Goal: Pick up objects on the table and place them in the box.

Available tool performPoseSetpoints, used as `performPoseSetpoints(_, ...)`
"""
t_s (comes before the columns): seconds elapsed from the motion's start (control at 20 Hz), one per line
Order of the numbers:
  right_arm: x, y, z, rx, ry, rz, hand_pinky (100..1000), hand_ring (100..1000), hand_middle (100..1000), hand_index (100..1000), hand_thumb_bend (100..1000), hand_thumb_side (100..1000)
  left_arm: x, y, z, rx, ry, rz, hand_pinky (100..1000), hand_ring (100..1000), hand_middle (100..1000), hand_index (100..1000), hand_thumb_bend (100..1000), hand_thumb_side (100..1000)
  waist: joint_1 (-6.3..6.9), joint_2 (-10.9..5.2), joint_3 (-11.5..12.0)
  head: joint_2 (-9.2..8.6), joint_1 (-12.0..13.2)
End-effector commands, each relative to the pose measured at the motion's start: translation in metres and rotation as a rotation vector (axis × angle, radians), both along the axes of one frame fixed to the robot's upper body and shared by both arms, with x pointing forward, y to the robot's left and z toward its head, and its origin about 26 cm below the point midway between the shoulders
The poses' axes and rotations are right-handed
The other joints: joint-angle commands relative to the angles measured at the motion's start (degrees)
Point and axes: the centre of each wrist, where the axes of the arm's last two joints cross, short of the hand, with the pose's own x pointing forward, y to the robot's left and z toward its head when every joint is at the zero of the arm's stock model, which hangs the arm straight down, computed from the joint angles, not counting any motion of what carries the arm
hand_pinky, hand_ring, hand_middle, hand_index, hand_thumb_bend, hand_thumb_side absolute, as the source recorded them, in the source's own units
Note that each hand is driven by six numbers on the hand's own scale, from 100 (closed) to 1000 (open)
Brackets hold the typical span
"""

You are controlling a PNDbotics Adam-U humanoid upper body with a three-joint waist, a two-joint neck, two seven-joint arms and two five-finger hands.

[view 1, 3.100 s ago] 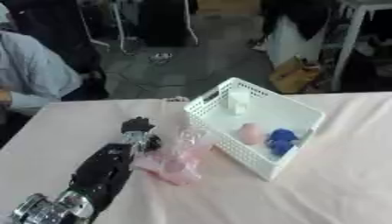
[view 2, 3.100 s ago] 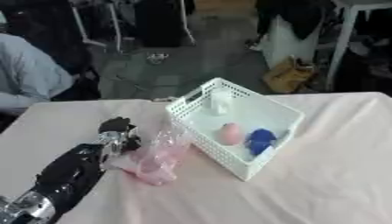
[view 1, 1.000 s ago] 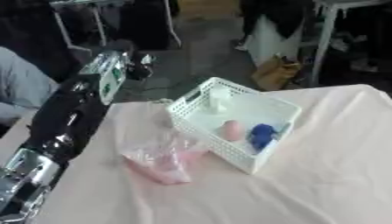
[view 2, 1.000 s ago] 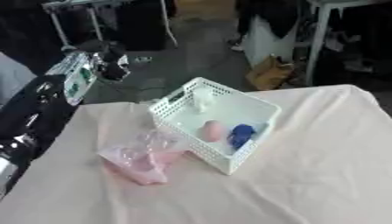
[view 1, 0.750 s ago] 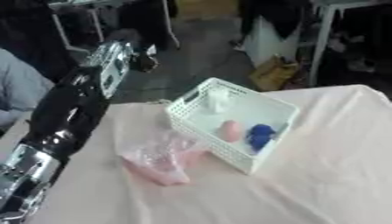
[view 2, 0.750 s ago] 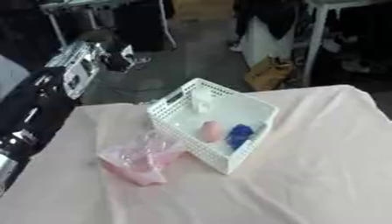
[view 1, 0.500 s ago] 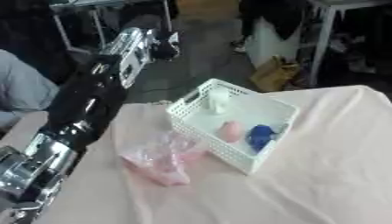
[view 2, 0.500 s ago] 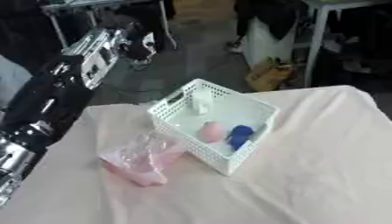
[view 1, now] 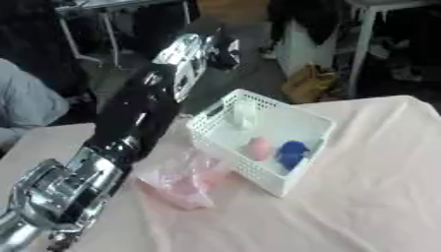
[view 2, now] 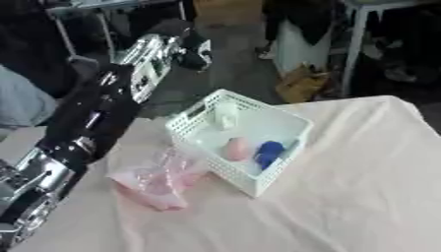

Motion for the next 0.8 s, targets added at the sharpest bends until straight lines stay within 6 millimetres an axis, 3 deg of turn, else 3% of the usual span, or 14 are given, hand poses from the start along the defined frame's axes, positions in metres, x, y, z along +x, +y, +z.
performPoseSetpoints(0.05, -0.002, 0.005, 0.010, -0.003, -0.029, 0.031, 823, 893, 748, 717, 100, 649, 0.001, -0.012, 0.006, 0.007, -0.035, -0.019, 100, 100, 100, 304, 100, 463, 0.65, -1.64, -0.44, -0.76, 0.68)
performPoseSetpoints(0.3, -0.001, 0.010, 0.013, 0.011, -0.036, 0.053, 823, 892, 748, 717, 100, 647, 0.004, -0.026, -0.023, 0.013, -0.007, -0.032, 100, 100, 100, 307, 100, 463, 0.75, -1.32, -1.39, -1.38, 1.30)
performPoseSetpoints(0.8, -0.001, 0.015, 0.017, 0.022, -0.050, 0.078, 823, 892, 748, 717, 100, 646, 0.006, -0.030, -0.081, 0.058, 0.030, -0.024, 100, 100, 100, 312, 100, 472, 0.68, -0.43, -2.40, -1.90, 2.55)
